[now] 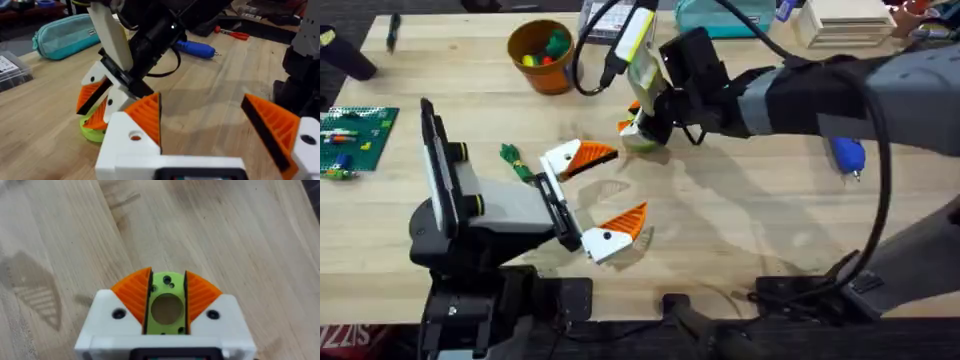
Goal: Pick up the gripper from the table and insert it into the empty holder that is missing its gripper. Then pick up a screw, insert it into the mounting hole, and use the screwdriver to tighten it. Finally, clean up the table by picking up the vegetable and placing it into the bucket.
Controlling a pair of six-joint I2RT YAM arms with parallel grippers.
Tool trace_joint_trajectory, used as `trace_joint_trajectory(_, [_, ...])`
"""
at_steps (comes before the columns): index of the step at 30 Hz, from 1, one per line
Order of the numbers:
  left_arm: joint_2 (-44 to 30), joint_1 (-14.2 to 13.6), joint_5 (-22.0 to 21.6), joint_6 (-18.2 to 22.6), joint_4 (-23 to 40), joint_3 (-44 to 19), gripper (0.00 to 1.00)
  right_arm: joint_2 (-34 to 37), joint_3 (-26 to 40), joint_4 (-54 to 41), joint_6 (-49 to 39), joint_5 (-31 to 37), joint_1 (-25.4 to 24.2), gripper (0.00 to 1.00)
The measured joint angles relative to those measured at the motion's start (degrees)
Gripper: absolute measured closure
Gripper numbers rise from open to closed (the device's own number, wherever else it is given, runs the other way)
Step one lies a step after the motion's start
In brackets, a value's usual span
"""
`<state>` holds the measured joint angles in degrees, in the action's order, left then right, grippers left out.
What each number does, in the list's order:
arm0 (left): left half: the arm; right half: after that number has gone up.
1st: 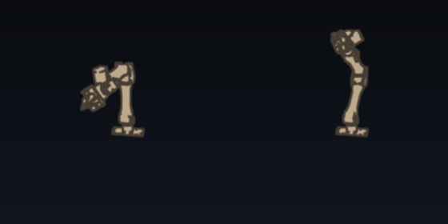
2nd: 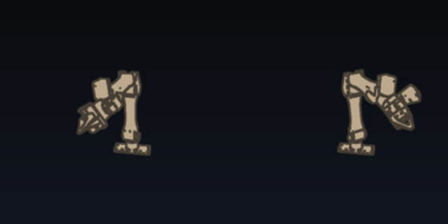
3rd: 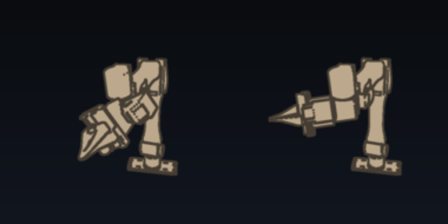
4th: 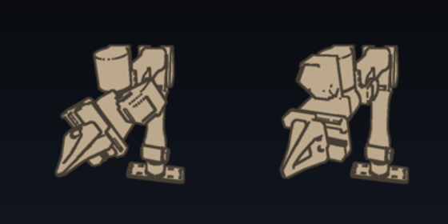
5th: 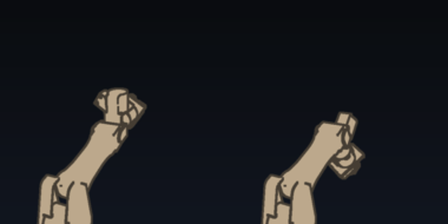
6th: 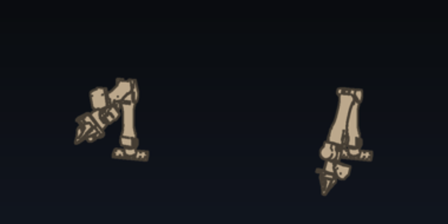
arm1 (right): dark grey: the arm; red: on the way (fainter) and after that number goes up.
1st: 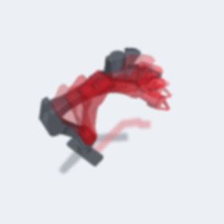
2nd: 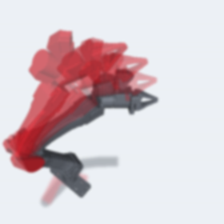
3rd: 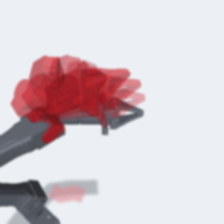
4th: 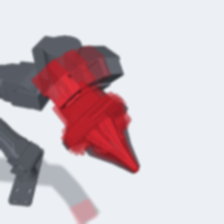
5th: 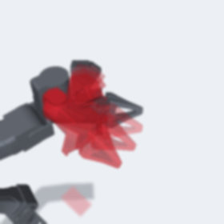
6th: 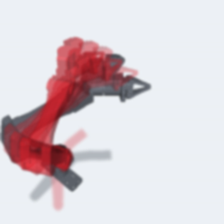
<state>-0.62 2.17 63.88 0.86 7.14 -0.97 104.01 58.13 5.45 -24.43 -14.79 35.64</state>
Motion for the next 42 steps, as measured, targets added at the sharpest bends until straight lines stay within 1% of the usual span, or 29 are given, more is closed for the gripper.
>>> trace_joint_trajectory(7, [0.0,0.0,0.0,0.0,0.0,0.0,0.015,1.4,0.0,0.6,0.0,0.0,-0.1,0.657])
trace_joint_trajectory(11, [0.0,0.0,0.0,0.0,0.0,0.0,0.016,1.4,0.0,1.1,0.1,0.0,-0.1,0.721])
trace_joint_trajectory(13, [0.0,0.0,0.0,0.0,0.0,0.0,0.016,1.4,0.0,1.4,0.2,0.0,-0.1,0.783])
trace_joint_trajectory(15, [0.0,0.0,0.0,0.0,0.0,0.0,0.016,1.4,0.0,1.5,0.2,0.0,-0.1,0.878])
trace_joint_trajectory(16, [0.0,0.0,0.0,0.0,0.0,0.0,0.015,1.4,0.0,1.5,0.2,0.0,-0.1,0.951])
trace_joint_trajectory(17, [0.0,0.0,0.0,0.0,0.0,0.0,0.015,1.4,0.0,1.6,0.4,0.0,-0.1,0.984])
trace_joint_trajectory(18, [0.0,0.0,0.0,0.0,0.0,0.0,0.015,1.4,0.0,1.7,0.4,0.0,-0.1,0.994])
trace_joint_trajectory(23, [0.0,0.0,0.0,0.0,0.0,0.0,0.014,1.4,0.0,1.7,0.4,0.0,-0.1,0.967])
trace_joint_trajectory(26, [0.0,0.0,0.0,0.0,0.0,0.0,0.015,1.4,0.0,1.7,0.4,0.0,-0.1,0.996])
trace_joint_trajectory(38, [0.0,0.0,0.0,0.0,0.0,0.0,0.015,1.3,0.0,1.8,1.9,0.0,-0.1,0.996])
trace_joint_trajectory(42, [0.0,0.0,0.0,0.0,0.0,0.0,0.015,0.0,0.0,1.6,2.1,0.1,-0.1,0.996])
